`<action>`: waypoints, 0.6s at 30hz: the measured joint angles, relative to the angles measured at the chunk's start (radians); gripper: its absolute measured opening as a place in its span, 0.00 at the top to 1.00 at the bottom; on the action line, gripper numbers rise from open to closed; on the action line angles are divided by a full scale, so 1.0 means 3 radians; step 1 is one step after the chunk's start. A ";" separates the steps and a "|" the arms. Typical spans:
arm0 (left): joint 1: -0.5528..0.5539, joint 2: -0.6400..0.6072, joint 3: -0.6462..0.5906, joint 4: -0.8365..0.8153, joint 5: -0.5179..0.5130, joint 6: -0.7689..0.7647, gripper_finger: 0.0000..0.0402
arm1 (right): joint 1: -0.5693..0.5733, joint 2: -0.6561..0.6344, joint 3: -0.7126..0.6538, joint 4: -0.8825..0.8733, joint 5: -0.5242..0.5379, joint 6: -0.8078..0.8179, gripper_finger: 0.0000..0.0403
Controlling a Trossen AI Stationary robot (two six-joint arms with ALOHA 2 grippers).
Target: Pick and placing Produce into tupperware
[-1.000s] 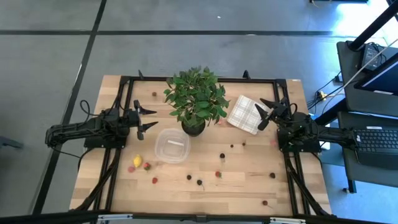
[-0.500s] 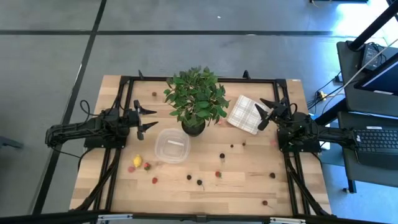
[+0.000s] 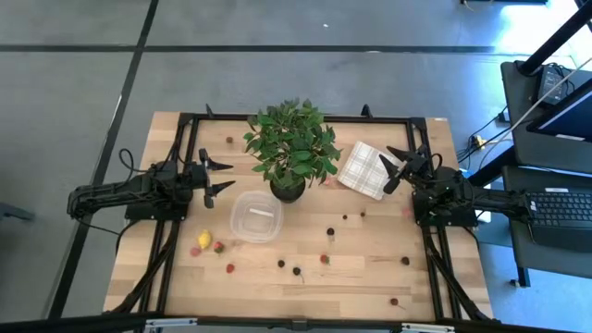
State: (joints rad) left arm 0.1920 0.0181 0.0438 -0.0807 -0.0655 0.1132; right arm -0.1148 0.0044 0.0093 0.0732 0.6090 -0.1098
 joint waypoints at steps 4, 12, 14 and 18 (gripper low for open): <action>0.0000 0.0001 0.0000 0.0000 0.0000 0.0000 0.44 | 0.0000 -0.0001 0.0000 0.0000 0.0000 0.0000 0.55; -0.0001 0.0001 0.0000 0.0052 0.0000 0.0002 0.44 | 0.0000 -0.0001 0.0000 0.0001 0.0000 0.0000 0.55; -0.0001 0.0001 0.0000 0.0049 0.0000 0.0007 0.44 | 0.0000 -0.0001 0.0000 0.0000 0.0000 -0.0001 0.55; -0.0001 0.0001 0.0000 0.0048 -0.0001 0.0005 0.44 | 0.0000 0.0000 0.0000 0.0001 0.0000 0.0000 0.55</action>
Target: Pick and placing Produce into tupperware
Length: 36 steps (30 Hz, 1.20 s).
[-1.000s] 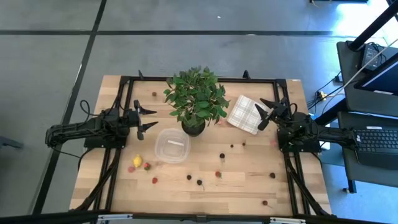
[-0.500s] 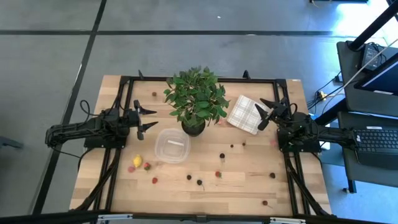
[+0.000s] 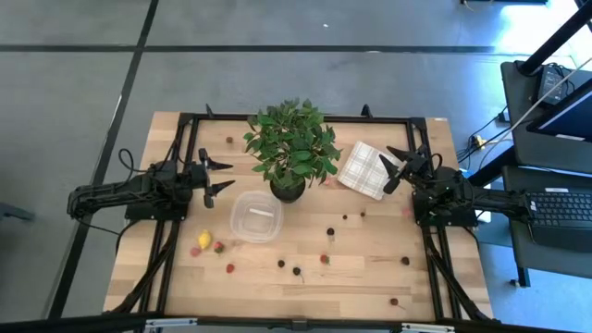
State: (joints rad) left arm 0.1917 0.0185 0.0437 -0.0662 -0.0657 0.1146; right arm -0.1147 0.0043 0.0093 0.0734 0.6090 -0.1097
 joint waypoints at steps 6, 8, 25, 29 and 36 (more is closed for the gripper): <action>-0.0003 0.0000 0.0000 0.0000 0.0000 0.0001 0.44 | 0.0000 -0.0001 0.0000 0.0000 0.0000 -0.0001 0.55; -0.0003 0.0000 0.0001 0.0000 0.0000 0.0001 0.44 | -0.0001 -0.0001 0.0000 0.0000 0.0000 -0.0001 0.55; -0.0003 0.0004 0.0001 -0.0037 0.0328 -0.0024 0.27 | 0.0000 0.0000 0.0000 -0.0001 0.0000 0.0085 0.55; -0.0003 0.0004 0.0002 -0.0026 0.0328 -0.0048 0.27 | 0.0000 0.0000 0.0000 0.0000 0.0000 0.0088 0.55; -0.0009 0.0004 0.0024 -0.0026 0.0748 -0.0163 0.28 | 0.0000 0.0000 0.0000 0.0000 0.0000 0.0088 0.55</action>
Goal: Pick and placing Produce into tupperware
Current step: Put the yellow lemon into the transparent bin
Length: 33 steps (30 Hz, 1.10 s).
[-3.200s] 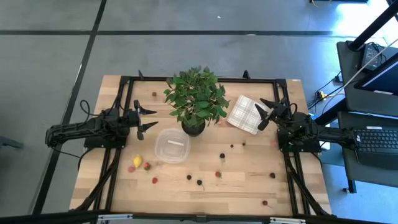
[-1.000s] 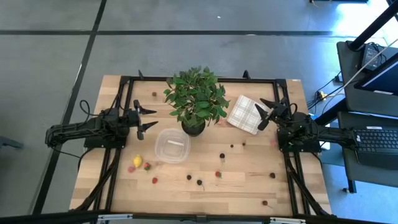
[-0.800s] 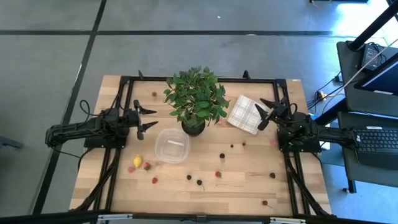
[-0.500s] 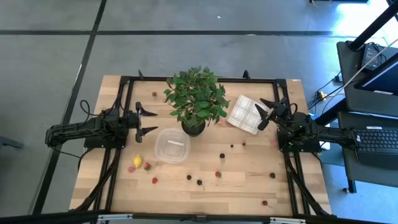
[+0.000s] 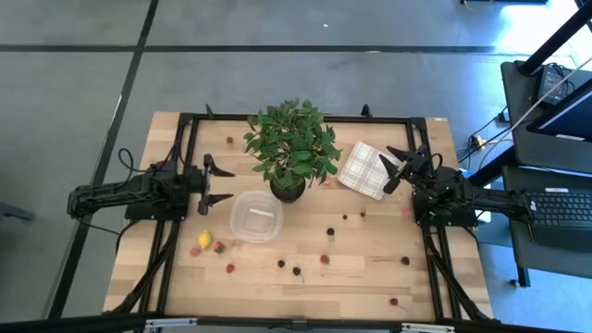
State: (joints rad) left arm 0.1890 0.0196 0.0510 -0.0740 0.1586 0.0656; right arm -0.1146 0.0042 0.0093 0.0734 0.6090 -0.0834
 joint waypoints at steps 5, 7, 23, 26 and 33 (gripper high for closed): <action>-0.0111 0.0107 0.0197 -0.0151 -0.0010 0.0048 0.28 | 0.0000 0.0000 0.0000 0.0003 0.0000 0.0005 0.55; -0.0197 0.0178 0.0237 -0.0152 -0.0038 -0.0014 0.28 | 0.0000 0.0000 0.0000 0.0006 0.0000 0.0005 0.55; -0.1028 0.1668 0.2056 -0.1692 -0.0753 -0.0283 0.28 | 0.0000 -0.0001 0.0000 0.0018 0.0000 0.0013 0.55; -0.1075 0.1997 0.2529 -0.2265 -0.1032 -0.0946 0.28 | 0.0000 0.0000 0.0000 0.0018 0.0000 0.0012 0.55; -0.1101 0.2753 0.3335 -0.3900 -0.1241 -0.2012 0.28 | -0.0001 0.0001 0.0000 0.0017 0.0000 0.0012 0.55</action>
State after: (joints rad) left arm -0.1413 0.8455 1.0516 -1.2440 -0.2137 -0.5378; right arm -0.1150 0.0044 0.0093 0.0784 0.6090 -0.0799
